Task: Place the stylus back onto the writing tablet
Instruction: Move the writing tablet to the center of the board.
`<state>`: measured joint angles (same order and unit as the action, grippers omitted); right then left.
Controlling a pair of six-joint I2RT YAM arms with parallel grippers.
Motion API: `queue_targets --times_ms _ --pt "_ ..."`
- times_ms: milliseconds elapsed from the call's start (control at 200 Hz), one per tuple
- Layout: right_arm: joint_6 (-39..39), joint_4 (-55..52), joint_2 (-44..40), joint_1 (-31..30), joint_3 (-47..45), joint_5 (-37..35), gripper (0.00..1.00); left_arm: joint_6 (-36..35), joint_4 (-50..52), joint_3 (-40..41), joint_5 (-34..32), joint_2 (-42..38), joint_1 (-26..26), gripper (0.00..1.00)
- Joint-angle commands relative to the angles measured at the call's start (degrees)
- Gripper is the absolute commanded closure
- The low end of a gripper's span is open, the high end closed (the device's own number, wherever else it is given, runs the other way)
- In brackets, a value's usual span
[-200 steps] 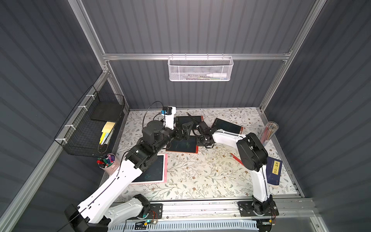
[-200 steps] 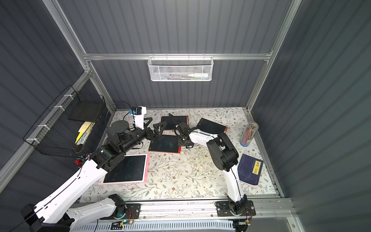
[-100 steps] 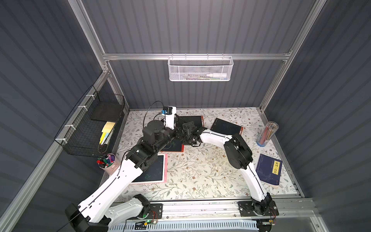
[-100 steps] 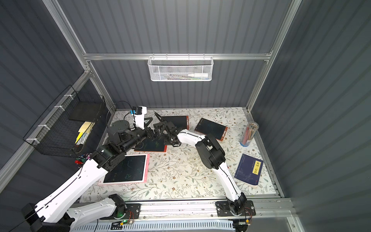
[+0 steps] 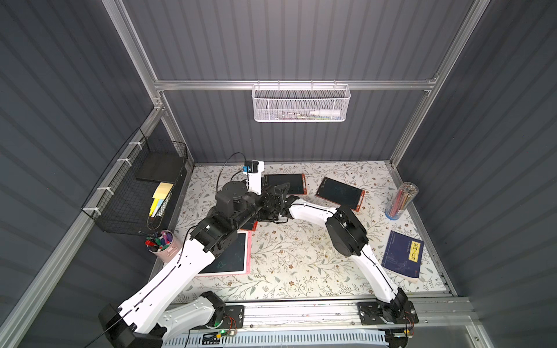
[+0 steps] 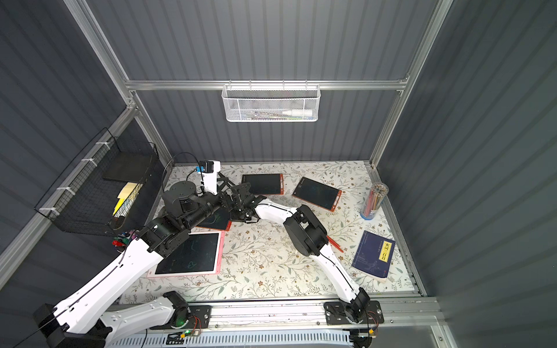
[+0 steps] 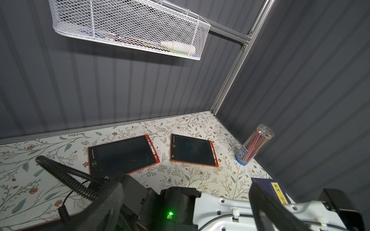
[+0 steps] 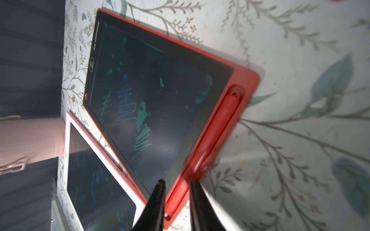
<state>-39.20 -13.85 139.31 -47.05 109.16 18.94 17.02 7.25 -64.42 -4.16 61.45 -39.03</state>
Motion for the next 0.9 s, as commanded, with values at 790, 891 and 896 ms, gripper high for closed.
queue_targets --times_ms 790,891,896 --pt "14.4 -7.5 -20.0 19.0 -18.3 -20.2 0.72 -9.1 -13.0 0.5 1.4 20.3 6.5 0.01" --pt "15.1 -8.0 -16.0 19.7 -12.9 -22.4 0.74 -10.0 -14.3 2.8 1.8 19.5 6.5 0.01" --pt "15.1 -8.1 -15.7 19.8 -12.7 -22.4 0.74 -10.0 -14.4 2.9 1.8 19.5 6.5 0.01"
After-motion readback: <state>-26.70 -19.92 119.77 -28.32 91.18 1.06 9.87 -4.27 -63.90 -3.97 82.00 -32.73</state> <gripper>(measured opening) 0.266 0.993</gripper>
